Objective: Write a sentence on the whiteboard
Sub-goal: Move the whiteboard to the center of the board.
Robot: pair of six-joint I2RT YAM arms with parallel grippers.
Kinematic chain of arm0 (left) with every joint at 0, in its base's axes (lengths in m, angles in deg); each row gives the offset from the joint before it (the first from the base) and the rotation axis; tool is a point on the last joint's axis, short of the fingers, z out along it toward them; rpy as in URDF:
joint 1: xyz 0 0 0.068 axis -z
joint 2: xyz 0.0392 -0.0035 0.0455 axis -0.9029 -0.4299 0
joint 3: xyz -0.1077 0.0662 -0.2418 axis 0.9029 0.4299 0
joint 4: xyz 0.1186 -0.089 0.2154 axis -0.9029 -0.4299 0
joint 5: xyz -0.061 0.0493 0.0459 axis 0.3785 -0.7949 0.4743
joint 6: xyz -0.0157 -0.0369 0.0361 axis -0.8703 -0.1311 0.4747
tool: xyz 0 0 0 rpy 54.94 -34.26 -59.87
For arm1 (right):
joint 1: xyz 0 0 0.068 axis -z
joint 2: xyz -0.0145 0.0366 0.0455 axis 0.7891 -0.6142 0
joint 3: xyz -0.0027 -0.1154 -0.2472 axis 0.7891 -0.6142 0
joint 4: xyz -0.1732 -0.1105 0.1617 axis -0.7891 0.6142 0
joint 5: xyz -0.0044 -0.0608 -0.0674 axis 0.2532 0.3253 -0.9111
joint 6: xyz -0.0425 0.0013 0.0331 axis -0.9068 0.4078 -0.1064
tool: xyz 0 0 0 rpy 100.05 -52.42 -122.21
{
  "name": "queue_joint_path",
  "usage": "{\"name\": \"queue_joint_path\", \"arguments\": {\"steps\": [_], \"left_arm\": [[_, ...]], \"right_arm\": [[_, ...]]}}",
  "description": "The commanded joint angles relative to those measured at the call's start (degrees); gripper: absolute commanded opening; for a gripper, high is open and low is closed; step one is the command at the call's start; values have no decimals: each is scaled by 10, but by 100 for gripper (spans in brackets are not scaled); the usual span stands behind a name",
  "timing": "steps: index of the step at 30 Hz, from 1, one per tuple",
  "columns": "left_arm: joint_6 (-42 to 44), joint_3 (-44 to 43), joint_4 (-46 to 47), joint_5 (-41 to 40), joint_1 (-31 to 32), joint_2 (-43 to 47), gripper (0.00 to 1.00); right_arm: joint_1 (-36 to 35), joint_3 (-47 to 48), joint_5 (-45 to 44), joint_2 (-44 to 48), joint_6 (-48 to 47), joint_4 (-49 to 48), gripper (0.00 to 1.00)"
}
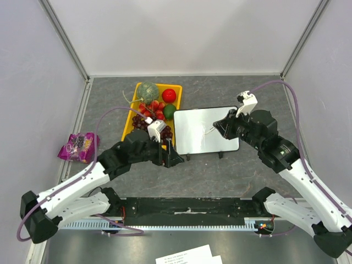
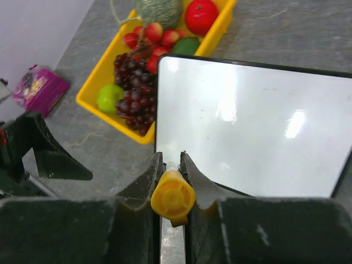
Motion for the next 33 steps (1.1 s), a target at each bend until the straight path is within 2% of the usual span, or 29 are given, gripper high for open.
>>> {"name": "queue_joint_path", "arguments": {"steps": [1,8,12,24,27,33], "left_arm": [[-56,-16,-3,-139,50,-54,87],[-119,-30,-7,-279,131,-175,80],[-138,-30,14,-328,158,-225,78],[-157,-92,37,-384,202,-406,73],[-177,-101,31,-401,203,-438,66],[-181,-125,27,-426,202,-489,64]], "right_arm": [[4,23,-104,20,-5,40,0],[10,26,-120,35,-2,59,0],[16,31,-86,27,-3,62,0],[71,38,43,2,-6,62,0],[97,37,76,-1,-10,61,0],[149,37,130,-8,-16,58,0]]}}
